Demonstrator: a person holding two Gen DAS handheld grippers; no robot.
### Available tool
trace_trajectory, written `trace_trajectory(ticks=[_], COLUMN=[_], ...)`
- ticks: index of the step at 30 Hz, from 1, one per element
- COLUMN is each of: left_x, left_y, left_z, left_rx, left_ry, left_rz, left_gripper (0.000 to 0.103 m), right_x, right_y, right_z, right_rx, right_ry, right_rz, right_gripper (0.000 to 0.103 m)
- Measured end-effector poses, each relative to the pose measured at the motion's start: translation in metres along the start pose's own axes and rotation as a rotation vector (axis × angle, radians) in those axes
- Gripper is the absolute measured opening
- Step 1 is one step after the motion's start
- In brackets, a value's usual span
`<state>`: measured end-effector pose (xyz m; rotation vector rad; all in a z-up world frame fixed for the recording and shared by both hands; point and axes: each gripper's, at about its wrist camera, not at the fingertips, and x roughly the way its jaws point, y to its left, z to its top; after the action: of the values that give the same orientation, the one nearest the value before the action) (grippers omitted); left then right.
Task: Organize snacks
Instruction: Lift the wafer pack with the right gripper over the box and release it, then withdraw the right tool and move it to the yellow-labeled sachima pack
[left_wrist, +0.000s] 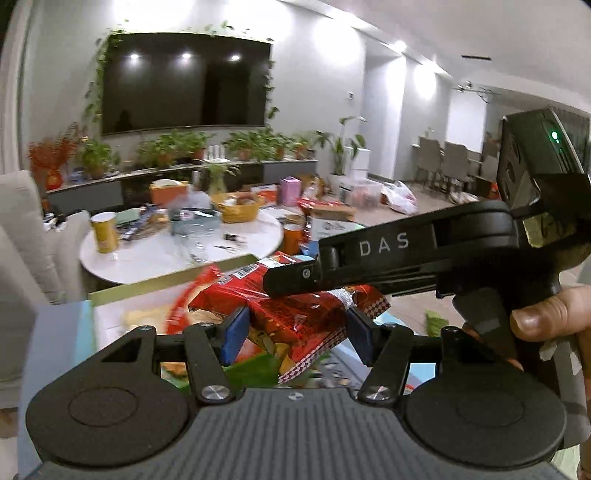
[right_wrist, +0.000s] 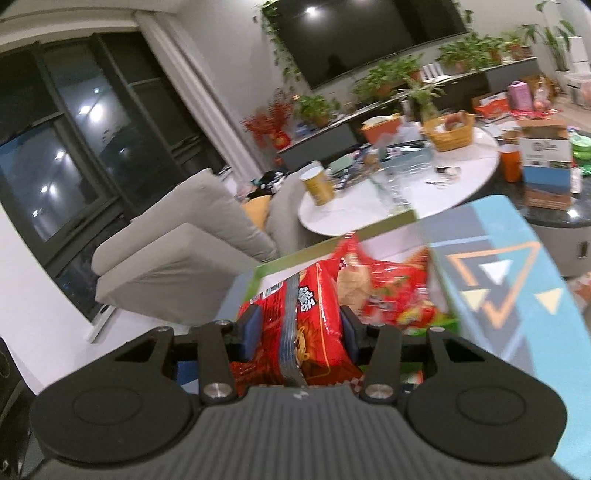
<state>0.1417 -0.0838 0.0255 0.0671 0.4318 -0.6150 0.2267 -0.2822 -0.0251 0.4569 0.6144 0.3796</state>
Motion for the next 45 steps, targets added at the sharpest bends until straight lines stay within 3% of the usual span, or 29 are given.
trace_trajectory(ticks=[16,29,31,35,45], left_x=[0.03,0.06,0.065,0.07,0.039], left_y=[0.074,0.106,0.109,0.112,0.117], left_z=[0.004,-0.008,-0.012,-0.021,-0.024], left_rx=[-0.018,-0.02,-0.011,0.031,-0.058], left_ry=[0.005,0.02,0.031,0.067,0.06], left_rz=[0.063,0.091,0.128,0.232,0.22], left_gripper=[0.055,0.055,0.055,0.055,0.055], right_x=[0.073,0.117,0.122,0.121,0.075], right_y=[0.021,0.014,0.014,0.01,0.013], right_z=[0.014,0.013,0.011,0.01,0.004], right_rx=[0.005,0.028,0.021,0.009,-0.055], right_ry=[0.045,0.057,0.059,0.055,0.042], right_rz=[0.036,0.035,0.016,-0.061,-0.102], right_gripper=[0.027,0.028,0.028,0.028,0.029])
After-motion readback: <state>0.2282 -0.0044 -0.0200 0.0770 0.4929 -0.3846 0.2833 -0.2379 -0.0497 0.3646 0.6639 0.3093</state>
